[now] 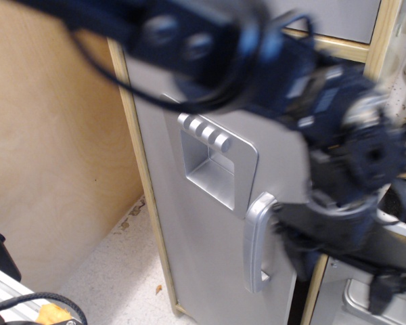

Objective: Open fridge

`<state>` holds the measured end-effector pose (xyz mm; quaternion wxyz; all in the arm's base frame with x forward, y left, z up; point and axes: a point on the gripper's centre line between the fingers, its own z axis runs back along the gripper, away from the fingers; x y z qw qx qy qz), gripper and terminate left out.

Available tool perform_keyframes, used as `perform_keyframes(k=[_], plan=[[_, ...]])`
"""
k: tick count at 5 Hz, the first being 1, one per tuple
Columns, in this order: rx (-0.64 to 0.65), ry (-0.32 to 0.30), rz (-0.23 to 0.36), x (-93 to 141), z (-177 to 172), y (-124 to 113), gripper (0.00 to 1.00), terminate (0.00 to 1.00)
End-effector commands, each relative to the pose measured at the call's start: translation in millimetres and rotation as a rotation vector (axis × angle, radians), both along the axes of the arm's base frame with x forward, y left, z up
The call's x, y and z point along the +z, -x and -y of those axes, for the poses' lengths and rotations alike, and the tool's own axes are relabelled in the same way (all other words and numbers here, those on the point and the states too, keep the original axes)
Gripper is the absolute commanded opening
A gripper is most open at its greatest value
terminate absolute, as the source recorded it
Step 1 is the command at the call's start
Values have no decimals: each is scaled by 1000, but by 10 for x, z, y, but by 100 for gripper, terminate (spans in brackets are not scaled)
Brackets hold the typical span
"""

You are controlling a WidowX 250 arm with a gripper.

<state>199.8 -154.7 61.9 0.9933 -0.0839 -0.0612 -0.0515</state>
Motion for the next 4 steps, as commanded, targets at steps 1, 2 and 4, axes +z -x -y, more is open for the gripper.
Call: perform_keyframes(k=[1, 2, 4], plan=[[-19, 20, 91, 377, 494, -263, 100, 0], [-66, -41, 127, 461, 370, -475, 100, 0], [-131, -111, 165, 641, -8, -784, 100, 0]])
